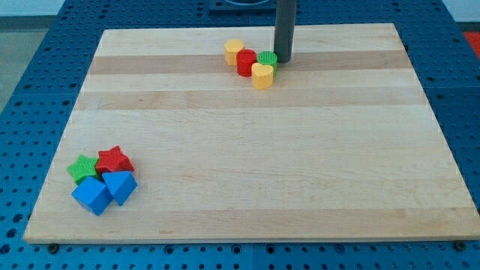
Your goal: Move the yellow hexagon towards the center
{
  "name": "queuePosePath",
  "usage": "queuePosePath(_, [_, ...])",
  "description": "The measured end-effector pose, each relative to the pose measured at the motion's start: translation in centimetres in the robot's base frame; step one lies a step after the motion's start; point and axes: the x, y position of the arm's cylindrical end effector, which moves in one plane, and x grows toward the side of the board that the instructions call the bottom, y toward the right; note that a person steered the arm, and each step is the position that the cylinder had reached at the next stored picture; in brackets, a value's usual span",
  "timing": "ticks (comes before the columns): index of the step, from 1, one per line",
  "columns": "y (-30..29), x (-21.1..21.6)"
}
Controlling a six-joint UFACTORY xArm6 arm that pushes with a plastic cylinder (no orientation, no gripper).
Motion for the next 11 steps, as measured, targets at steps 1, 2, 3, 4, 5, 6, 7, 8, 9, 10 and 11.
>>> queuePosePath(1, [0.0, -2.1])
queuePosePath(2, [0.0, -2.1])
queuePosePath(3, [-3.7, -2.1])
queuePosePath(4, [-5.7, -2.1])
queuePosePath(5, [-6.8, -2.1])
queuePosePath(6, [-10.3, -2.1])
queuePosePath(7, [-10.3, -2.1])
queuePosePath(8, [-11.0, -3.3])
queuePosePath(9, [-11.0, -3.3])
queuePosePath(10, [-11.0, -3.3])
queuePosePath(11, [-12.3, -3.4])
